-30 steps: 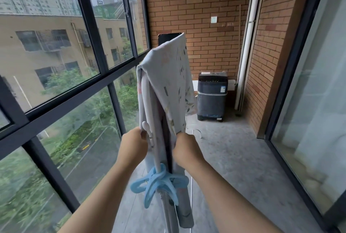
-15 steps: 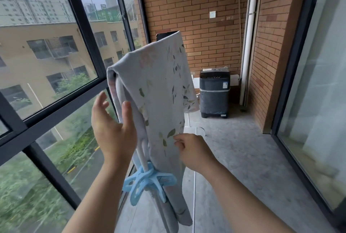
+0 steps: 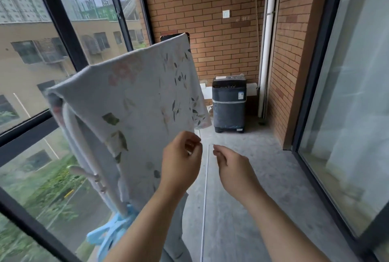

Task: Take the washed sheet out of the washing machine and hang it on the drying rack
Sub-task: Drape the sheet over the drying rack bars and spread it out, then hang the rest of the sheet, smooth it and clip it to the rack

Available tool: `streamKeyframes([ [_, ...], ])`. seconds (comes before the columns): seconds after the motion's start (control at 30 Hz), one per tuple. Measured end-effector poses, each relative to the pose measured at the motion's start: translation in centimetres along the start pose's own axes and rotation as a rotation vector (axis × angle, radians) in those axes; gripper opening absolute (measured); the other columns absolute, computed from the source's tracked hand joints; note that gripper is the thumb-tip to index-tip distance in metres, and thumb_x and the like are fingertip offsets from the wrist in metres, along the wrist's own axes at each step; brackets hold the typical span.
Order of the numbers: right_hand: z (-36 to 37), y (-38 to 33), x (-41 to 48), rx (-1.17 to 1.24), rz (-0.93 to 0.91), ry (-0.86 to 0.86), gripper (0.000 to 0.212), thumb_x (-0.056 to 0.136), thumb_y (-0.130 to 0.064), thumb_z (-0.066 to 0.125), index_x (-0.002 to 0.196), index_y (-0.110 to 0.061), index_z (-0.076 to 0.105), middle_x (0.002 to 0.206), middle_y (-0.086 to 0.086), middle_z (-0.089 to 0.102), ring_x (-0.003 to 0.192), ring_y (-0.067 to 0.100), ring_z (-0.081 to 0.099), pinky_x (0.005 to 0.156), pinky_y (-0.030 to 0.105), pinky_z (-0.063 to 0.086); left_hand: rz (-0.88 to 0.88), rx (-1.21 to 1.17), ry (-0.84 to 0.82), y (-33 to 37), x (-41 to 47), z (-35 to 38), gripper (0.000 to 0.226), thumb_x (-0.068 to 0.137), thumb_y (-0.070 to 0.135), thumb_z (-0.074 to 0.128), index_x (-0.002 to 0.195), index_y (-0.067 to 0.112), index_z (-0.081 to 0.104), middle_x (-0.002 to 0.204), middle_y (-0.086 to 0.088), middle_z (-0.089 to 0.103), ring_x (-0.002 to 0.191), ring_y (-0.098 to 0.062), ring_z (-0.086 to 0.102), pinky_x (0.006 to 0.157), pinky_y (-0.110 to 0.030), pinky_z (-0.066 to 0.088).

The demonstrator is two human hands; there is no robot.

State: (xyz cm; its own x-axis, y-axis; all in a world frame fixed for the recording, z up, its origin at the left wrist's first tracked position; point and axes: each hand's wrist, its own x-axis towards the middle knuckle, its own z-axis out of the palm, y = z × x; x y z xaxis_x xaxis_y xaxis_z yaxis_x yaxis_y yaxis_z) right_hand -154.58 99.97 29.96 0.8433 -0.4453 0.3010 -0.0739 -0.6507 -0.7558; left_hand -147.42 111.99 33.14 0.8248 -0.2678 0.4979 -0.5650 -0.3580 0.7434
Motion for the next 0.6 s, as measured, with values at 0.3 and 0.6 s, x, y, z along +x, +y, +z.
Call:
streamKeyframes([
  [0.3,-7.6,12.9,9.9,-0.122,0.170,0.032,0.039,0.106,-0.028,0.039,0.142,-0.022,0.053,0.140,-0.008,0.056,0.130,0.010,0.050,0.105,0.022,0.038,-0.210,-0.242,-0.115,-0.2,7.0,17.5,0.016,0.086,0.015,0.062,0.081,0.030,0.063,0.079,0.013,0.067,0.075,-0.007,0.064,0.065,-0.026,0.053],
  [0.6,-16.2,23.4,24.2,-0.188,0.222,0.009,0.038,0.106,-0.027,0.040,0.139,-0.021,0.056,0.135,-0.010,0.060,0.126,0.006,0.052,0.095,0.013,0.035,-0.275,-0.250,-0.172,0.7,20.1,32.8,0.013,0.086,0.017,0.061,0.080,0.028,0.062,0.074,0.009,0.067,0.064,-0.005,0.061,0.057,-0.023,0.050],
])
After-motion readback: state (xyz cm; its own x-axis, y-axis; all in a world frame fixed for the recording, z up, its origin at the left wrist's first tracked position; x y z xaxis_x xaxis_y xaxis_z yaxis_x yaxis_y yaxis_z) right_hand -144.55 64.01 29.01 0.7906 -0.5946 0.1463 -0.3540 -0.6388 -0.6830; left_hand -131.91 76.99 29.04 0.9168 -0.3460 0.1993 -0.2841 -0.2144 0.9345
